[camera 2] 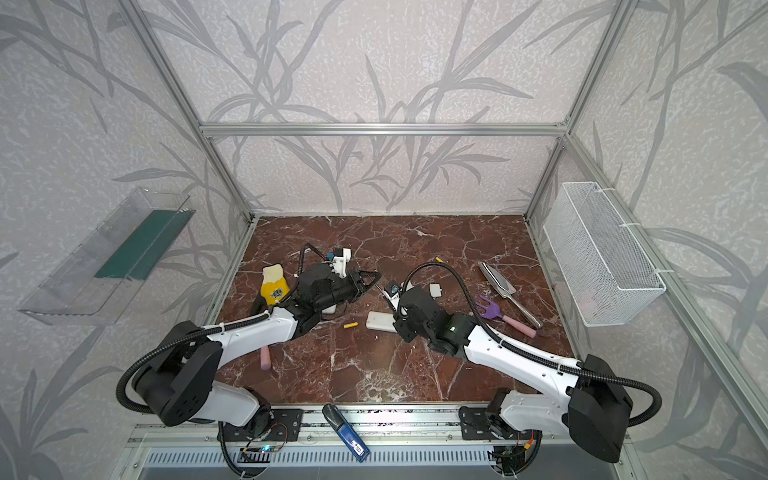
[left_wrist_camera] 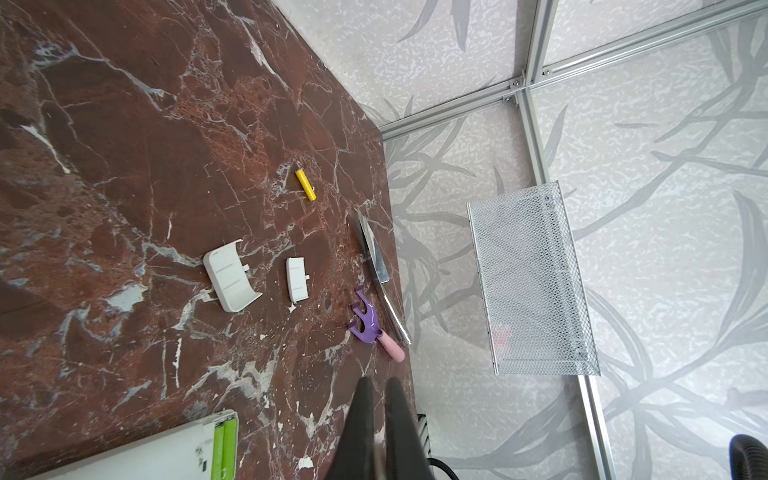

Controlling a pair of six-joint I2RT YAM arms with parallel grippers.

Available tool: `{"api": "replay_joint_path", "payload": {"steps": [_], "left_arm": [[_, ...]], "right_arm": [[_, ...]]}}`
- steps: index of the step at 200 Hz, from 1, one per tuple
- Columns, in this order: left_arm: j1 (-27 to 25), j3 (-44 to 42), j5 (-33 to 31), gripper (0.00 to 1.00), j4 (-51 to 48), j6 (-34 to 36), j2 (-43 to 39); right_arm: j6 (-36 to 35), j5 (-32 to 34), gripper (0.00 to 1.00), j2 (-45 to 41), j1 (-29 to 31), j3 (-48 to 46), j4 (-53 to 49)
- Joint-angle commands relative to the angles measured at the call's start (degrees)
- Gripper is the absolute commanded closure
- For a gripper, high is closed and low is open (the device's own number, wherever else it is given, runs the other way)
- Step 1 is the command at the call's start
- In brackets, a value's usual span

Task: Unload the batteries from the remote control

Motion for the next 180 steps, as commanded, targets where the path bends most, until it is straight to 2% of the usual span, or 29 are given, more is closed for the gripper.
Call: {"api": "replay_joint_path", "payload": {"steps": [1, 20, 45, 82, 134, 180], "left_arm": [[1.2, -1.2, -0.1, 1.00, 2.1, -3.2, -1.5], [1.7, -1.2, 0.5, 1.00, 2.1, -5.8, -2.3], [2.2, -0.9, 0.9, 1.00, 0.7, -8.9, -3.2], [2.8, -1.4, 1.4, 1.00, 2.7, -13.5, -4.1], [3.4, -2.2, 1.5, 1.00, 5.1, -16.4, -4.6], [3.5, -3.0, 2.1, 1.00, 8.4, -19.5, -4.3]], "right_arm": [[-2.7, -4.3, 0.57, -4.0, -0.6, -0.4, 4.8], [-3.9, -8.7, 0.44, -7.2, -2.2, -1.5, 6.8], [-5.0, -14.4, 0.37, -11.0, -6.6, -1.4, 6.8], [-4.1, -20.9, 0.37, -11.8, -13.7, 0.6, 3.5], [-4.0, -26.9, 0.40, -9.7, -14.5, -1.1, 7.3], [-2.9, -28.3, 0.43, -7.4, -14.5, -1.7, 10.0]]}}
